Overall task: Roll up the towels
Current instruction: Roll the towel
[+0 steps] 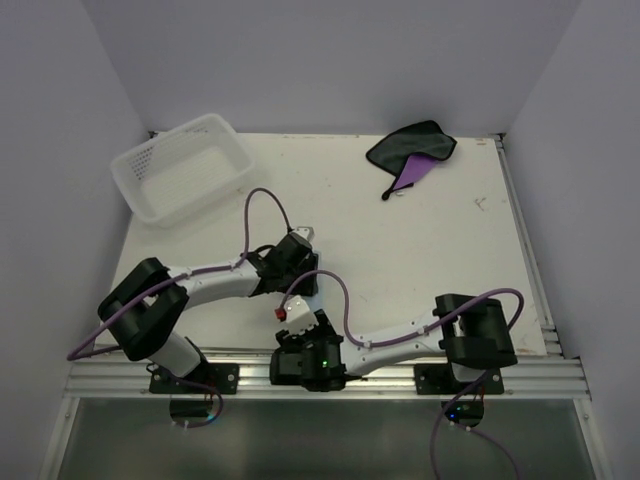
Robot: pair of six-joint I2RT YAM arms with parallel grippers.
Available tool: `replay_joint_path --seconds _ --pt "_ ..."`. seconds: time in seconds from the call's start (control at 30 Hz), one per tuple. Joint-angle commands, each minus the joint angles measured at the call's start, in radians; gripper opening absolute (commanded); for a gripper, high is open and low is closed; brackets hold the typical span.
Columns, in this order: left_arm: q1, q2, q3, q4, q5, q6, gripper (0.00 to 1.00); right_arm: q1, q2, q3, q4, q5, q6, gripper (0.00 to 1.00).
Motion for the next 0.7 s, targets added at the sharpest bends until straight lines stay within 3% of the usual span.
replay_joint_path --seconds 0.0,0.27,0.67 --pt "0.006 0.071 -0.027 -0.093 -0.089 0.066 0.56 0.039 -0.107 -0.063 0.012 0.018 0.062 0.68" --pt "0.004 0.063 0.013 -0.13 -0.104 0.116 0.56 0.089 -0.475 -0.267 0.108 0.042 0.102 0.66" --pt "0.006 0.043 0.032 -0.171 -0.112 0.167 0.56 0.089 -0.601 -0.381 0.048 0.136 0.224 0.65"
